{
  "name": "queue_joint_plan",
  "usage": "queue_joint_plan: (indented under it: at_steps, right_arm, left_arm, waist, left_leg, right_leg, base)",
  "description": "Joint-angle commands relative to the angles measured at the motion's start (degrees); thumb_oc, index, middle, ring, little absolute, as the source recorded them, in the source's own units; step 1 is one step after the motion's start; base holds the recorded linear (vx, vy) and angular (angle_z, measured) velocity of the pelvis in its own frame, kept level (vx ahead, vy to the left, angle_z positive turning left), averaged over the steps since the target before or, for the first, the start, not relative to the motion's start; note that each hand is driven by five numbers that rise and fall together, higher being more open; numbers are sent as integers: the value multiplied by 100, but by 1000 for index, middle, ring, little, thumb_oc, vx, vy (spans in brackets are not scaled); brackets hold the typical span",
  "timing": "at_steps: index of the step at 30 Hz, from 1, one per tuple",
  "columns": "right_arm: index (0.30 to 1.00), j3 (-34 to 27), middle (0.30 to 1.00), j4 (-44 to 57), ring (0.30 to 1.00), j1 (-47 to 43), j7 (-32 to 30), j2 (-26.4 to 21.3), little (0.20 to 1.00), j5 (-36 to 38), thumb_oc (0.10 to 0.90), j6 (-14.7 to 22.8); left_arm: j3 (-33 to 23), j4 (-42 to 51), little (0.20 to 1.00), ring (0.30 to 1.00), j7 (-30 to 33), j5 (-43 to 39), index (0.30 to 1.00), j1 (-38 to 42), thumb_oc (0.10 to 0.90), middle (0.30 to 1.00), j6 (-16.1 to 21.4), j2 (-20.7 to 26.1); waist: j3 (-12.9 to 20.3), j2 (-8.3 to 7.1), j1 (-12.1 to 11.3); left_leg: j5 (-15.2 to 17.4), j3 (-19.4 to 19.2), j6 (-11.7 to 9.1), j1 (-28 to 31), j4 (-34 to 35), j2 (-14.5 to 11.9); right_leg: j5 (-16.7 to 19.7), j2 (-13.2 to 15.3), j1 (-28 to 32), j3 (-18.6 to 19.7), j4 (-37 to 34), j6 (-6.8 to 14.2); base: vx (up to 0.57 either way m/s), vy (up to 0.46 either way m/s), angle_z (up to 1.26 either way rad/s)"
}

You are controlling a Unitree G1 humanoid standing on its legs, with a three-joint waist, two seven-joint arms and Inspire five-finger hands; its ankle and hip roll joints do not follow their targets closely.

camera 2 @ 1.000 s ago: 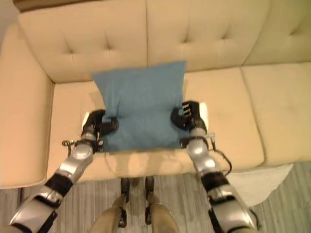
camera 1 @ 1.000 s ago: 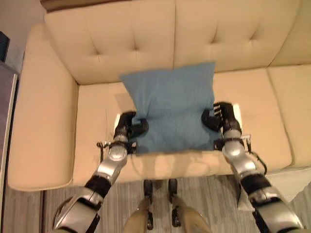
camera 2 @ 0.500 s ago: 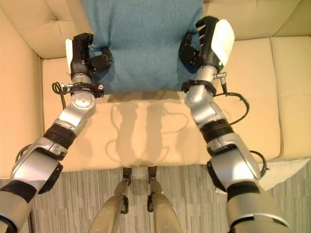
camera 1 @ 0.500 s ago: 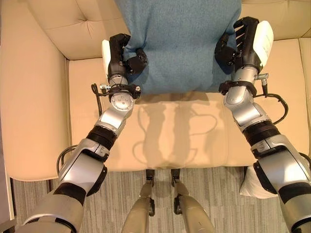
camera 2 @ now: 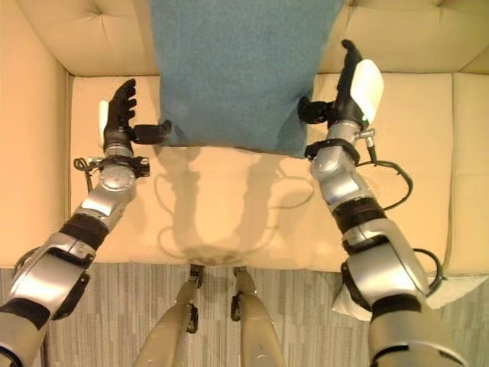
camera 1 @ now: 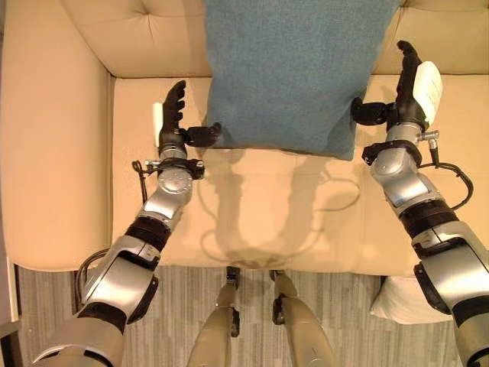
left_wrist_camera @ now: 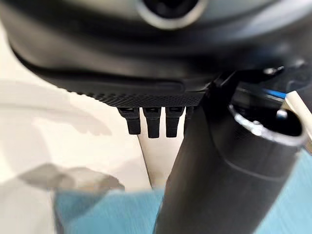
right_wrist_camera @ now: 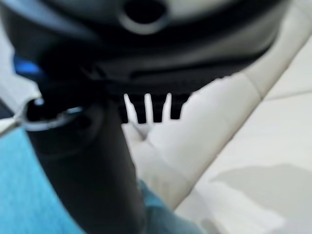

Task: Pick up all the scattered cushions and arrange them neatly on the sofa.

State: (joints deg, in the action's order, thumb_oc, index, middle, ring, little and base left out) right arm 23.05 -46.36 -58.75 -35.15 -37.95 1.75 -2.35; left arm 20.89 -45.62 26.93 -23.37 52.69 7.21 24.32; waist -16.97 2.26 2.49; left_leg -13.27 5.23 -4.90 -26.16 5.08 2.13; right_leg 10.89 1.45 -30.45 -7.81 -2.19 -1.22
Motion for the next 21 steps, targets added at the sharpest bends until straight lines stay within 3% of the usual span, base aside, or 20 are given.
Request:
queue_joint_plan:
  at_steps: [1, 5, 6, 11, 17, 21]
  right_arm:
    - [900, -361, 900, 397, 900, 28, -58, -281, 900, 110, 800, 473]
    - [900, -937, 900, 830, 900, 1131, 157, -381, 900, 64, 800, 536]
    - [900, -1304, 900, 1130, 900, 1907, 316, -302, 900, 41, 800, 587]
    - [900, -1942, 900, 1658, 900, 3679, 896, 129, 900, 28, 800, 739]
    - [900, -2189, 900, 1414, 900, 5176, 1772, 593, 900, 5, 800, 757]
    - [900, -2042, 900, 888, 900, 5569, 2095, 906, 900, -186, 800, 741]
  left_arm:
    - [-134, 204, 900, 900, -88, 2, 900, 265, 800, 900, 589, 363]
    - [-501, 589, 900, 900, -248, 169, 900, -652, 800, 900, 541, 498]
    - [-672, 857, 900, 900, -381, 312, 900, -1235, 800, 900, 493, 541]
    - [-1144, 1505, 900, 900, -872, 745, 900, -2995, 800, 900, 408, 594]
    - [-1688, 1207, 900, 900, -1516, 1144, 900, -4857, 800, 900, 103, 369]
    - [-1761, 471, 900, 900, -1724, 1593, 900, -5440, 800, 900, -88, 90]
  waist:
    - [483, -59, -35]
    - [532, -81, -11]
    - [592, -103, 12]
    - [674, -205, 79]
    - [924, -366, 150]
    - [1102, -415, 165]
  left_leg:
    - [825, -255, -62, 221, -8, 97]
    - [871, -310, -48, 402, -8, 87]
    - [878, -337, -32, 512, -8, 82]
    - [1054, -452, 32, 1051, -8, 40]
    - [1263, -668, 186, 1789, -8, 7]
    - [1381, -865, 263, 2203, -8, -31]
  right_leg:
    - [-880, 95, 132, 79, 522, 682]
    - [-904, 99, 364, 68, 479, 666]
    - [-878, 113, 513, 56, 425, 665]
    - [-918, 89, 1124, 99, 300, 689]
    - [-858, 94, 1949, 255, -65, 787]
    - [-872, 95, 2311, 424, -103, 842]
  base:
    - [10, 31, 9]
    - [28, 37, 12]
    - [62, 40, 0]
    - [76, 28, -9]
    - [67, 53, -27]
    - [27, 85, -34]
